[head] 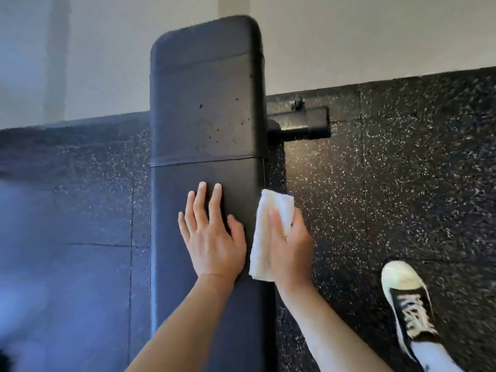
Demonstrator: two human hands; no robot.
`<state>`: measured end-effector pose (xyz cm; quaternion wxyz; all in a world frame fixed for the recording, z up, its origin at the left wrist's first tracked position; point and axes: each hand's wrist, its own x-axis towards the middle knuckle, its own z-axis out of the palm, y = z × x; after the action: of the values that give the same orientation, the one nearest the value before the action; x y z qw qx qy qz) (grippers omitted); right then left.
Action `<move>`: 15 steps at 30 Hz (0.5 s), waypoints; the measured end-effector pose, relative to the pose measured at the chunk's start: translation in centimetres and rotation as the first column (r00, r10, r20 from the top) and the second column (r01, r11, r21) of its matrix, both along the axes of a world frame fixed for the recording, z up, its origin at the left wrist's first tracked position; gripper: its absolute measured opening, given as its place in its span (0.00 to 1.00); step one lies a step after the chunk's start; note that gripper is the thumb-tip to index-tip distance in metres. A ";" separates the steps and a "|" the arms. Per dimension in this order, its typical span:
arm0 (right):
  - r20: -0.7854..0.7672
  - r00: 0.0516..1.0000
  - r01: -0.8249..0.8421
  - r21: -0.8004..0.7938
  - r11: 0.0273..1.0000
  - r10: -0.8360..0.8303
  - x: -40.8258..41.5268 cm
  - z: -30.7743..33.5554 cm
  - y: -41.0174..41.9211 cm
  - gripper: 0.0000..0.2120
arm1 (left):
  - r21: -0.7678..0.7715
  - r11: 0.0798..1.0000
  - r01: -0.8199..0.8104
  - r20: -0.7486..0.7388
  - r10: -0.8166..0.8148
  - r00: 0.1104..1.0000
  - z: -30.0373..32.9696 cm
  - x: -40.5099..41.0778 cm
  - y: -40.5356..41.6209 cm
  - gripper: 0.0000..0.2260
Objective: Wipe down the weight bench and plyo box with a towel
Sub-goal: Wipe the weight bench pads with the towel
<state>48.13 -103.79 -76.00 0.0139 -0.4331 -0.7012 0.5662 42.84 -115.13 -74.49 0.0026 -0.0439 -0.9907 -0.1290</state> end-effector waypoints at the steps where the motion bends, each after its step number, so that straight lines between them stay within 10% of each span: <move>1: -0.009 1.000 0.019 -0.019 1.000 -0.019 -0.2 0.1 -0.3 0.20 | 0.001 1.000 0.001 -0.005 -0.001 1.000 0.0 0.0 -0.1 0.28; 15: -0.119 0.993 0.016 -0.079 0.997 -0.025 -6.3 -1.0 1.7 0.17 | -0.028 1.000 0.002 0.013 -0.001 1.000 -0.7 -0.3 -0.1 0.30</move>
<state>41.83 -102.09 -76.98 0.0450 -0.4057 -0.6719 0.6180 42.51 -115.20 -75.19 -0.0045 -0.0439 -0.9923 -0.1153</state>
